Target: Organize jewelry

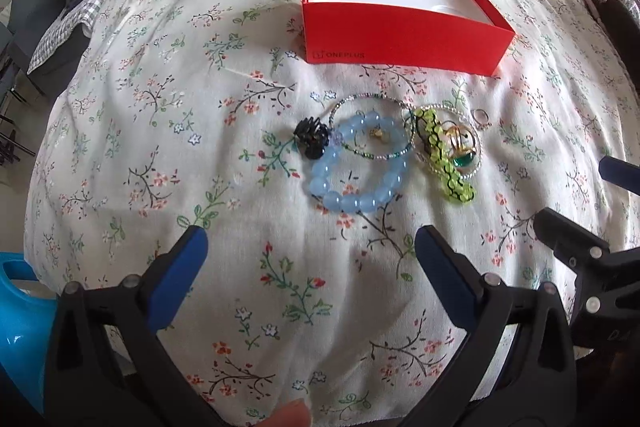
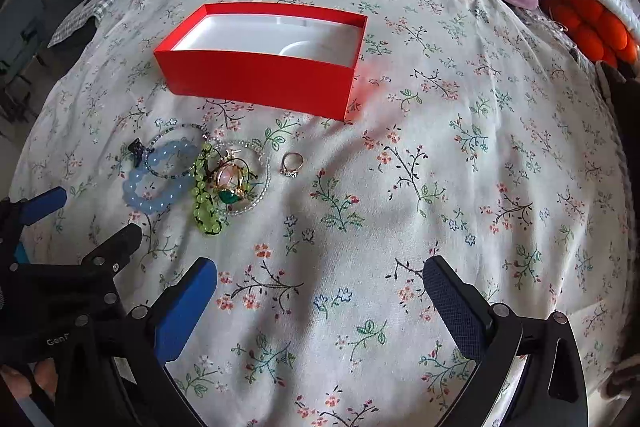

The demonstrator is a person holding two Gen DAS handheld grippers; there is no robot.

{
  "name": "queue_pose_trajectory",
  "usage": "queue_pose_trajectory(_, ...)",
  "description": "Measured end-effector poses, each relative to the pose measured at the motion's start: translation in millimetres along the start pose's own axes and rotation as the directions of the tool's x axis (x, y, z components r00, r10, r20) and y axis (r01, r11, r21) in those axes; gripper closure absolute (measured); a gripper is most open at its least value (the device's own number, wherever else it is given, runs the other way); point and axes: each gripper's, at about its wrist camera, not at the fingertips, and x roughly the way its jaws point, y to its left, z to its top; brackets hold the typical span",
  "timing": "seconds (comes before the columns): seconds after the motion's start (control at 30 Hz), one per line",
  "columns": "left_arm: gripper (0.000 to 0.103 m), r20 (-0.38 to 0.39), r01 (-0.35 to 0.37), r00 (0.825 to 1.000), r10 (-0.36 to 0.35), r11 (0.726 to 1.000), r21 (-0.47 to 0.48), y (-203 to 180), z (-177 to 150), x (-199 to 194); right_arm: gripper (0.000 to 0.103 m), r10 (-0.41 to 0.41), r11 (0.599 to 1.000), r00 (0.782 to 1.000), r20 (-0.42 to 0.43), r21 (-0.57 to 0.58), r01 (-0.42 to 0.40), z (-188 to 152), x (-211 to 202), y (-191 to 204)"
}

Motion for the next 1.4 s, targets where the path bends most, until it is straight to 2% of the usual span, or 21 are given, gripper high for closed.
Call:
queue_pose_trajectory(0.13, 0.001, 0.01, -0.003, 1.0, 0.003, 1.0, 0.007, 1.7, -4.7, -6.2, 0.0, 0.017, 1.0, 1.0, 0.004, -0.01, -0.017, -8.0, -2.7, 6.7)
queue_pose_trajectory(0.47, 0.001, 0.037, -0.014, 0.999, 0.015, 0.999, -0.03, 13.6, -8.7, -14.8, 0.0, 0.001, 0.998, 0.999, 0.043, -0.057, 0.002, -21.0, -13.6, 21.5)
queue_pose_trajectory(1.4, 0.001, 0.031, 0.021, 0.999, -0.021, 1.0, -0.015, 13.7, -3.6, -16.0, 0.0, 0.004, 0.999, 0.998, 0.057, -0.05, -0.002, -12.9, -15.1, 14.3)
